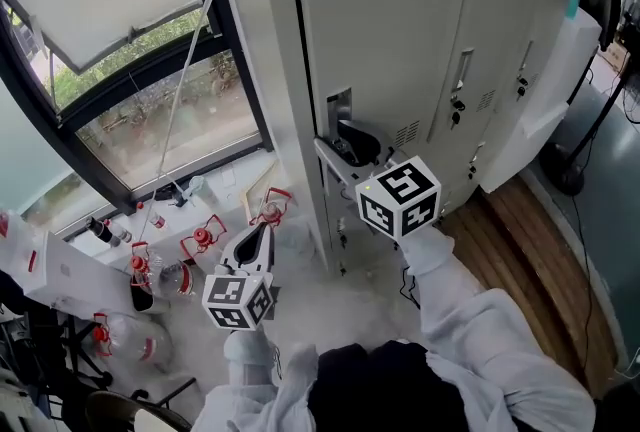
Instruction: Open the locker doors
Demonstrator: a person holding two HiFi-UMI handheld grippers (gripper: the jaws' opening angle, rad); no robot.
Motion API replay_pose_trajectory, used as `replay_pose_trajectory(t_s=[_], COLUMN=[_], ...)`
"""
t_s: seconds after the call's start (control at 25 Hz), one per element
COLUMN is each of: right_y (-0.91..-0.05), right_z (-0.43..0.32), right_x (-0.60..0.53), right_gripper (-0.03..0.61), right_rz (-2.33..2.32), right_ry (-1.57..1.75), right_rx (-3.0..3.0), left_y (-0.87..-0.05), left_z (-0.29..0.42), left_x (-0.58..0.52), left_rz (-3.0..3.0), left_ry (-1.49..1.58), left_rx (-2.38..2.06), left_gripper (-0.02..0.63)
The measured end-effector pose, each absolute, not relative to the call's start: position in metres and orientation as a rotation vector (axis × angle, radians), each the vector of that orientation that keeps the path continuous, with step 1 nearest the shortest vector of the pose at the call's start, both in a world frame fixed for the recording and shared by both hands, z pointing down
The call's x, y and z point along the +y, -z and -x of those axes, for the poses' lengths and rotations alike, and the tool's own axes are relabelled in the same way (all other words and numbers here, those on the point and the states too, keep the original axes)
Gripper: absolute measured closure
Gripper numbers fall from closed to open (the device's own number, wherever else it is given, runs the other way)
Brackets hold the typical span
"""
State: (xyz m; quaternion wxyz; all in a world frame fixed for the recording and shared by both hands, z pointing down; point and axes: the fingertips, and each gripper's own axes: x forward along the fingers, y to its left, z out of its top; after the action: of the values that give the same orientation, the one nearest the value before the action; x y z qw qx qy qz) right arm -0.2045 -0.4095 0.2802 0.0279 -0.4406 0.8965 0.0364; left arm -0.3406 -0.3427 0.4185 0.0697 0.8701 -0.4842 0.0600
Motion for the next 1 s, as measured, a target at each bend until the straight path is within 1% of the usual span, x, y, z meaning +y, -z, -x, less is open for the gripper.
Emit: replay_pose_trajectory(t_s=[0.56,1.0], right_y=[-0.280,-0.282], right_z=[0.187,0.166], right_x=[-0.375,-0.347], right_gripper=[0.449,0.449], right_rz=[1.368,1.275], right_ry=[-0.128,-0.150], right_rx=[2.750,2.801], left_y=[-0.425,-0.438], left_z=[0.330,0.295], left_x=[-0.315,-0.294], left_rz=[-2.665,-2.705], left_ry=[-0.215,-0.265], left_rx=[-1.373,-1.289], left_gripper=[0.603,0.603])
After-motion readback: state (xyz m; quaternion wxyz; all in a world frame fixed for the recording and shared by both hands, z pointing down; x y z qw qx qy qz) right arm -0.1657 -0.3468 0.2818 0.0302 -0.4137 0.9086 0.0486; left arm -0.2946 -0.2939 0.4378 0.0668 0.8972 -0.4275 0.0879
